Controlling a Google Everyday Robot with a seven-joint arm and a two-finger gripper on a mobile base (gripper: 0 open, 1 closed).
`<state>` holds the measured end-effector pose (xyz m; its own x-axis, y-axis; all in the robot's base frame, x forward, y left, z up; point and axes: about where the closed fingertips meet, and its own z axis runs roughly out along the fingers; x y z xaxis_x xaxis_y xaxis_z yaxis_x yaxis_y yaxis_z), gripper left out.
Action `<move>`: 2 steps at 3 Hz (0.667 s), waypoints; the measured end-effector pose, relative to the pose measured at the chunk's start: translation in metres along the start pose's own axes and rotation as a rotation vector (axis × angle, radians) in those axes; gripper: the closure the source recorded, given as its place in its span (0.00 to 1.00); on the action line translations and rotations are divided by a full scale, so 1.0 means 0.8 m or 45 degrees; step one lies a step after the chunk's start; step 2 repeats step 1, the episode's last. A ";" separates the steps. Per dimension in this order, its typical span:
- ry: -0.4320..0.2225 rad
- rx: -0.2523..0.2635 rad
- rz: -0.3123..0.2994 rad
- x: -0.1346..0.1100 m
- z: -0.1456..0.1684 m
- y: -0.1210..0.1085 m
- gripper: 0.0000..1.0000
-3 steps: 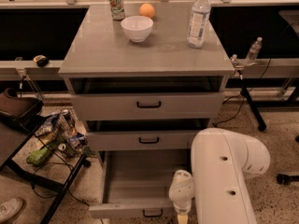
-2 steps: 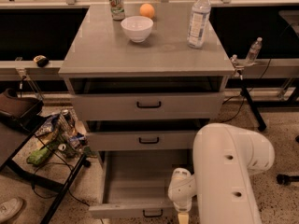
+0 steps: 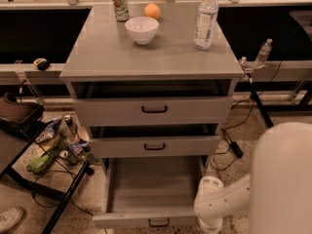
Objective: Open bottom drawer
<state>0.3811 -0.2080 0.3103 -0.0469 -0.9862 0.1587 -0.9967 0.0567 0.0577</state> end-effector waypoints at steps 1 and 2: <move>0.007 0.028 -0.021 0.038 -0.062 0.071 0.00; 0.007 0.028 -0.021 0.038 -0.062 0.071 0.00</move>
Offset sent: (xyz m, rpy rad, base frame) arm 0.0000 0.0000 0.0000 0.0000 0.0000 0.0000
